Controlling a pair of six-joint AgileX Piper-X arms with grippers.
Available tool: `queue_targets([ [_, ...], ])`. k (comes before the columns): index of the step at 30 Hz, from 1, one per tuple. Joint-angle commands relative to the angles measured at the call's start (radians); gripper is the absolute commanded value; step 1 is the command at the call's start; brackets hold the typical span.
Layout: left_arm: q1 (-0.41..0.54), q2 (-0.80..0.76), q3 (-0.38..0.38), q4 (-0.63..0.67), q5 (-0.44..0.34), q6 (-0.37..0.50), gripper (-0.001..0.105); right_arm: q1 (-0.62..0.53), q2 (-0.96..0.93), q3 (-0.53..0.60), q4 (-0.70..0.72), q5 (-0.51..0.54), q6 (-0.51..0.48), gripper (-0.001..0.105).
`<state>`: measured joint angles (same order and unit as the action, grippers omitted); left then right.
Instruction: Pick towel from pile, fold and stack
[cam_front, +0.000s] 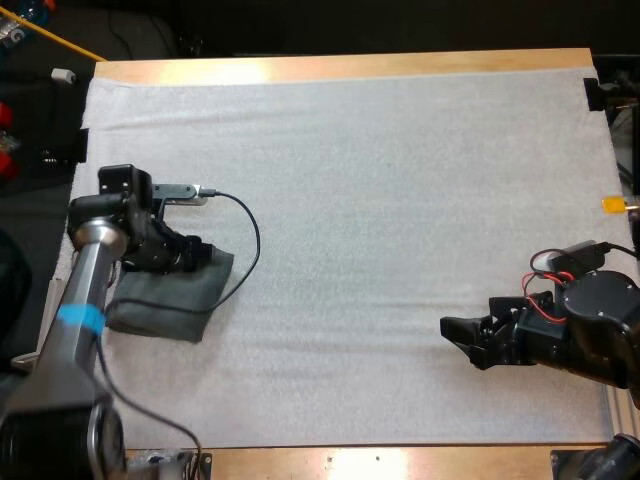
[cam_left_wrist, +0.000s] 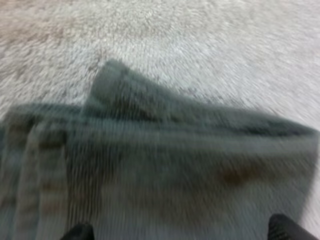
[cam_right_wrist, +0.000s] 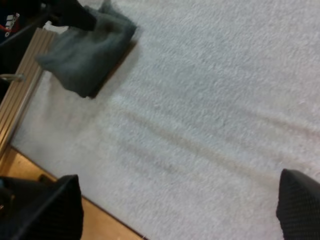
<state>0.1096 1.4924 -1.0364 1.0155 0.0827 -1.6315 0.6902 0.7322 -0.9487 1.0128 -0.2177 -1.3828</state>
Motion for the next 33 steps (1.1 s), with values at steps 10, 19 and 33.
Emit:
queue_targets([
  [10, 0.03, -0.211, 0.061, 0.105, -0.083, -0.001, 0.066, 0.002, -0.001, -0.003, -0.008, -0.034, -0.005, 0.077],
  [19, 0.11, -0.185, 0.216, -0.048, -0.03, -0.025, 0.066, 0.002, -0.001, -0.003, -0.008, -0.034, -0.005, 0.077],
  [33, 0.121, -0.012, 0.248, -0.068, 0.037, -0.039, 0.066, 0.002, -0.001, -0.003, -0.006, -0.034, -0.005, 0.077],
])
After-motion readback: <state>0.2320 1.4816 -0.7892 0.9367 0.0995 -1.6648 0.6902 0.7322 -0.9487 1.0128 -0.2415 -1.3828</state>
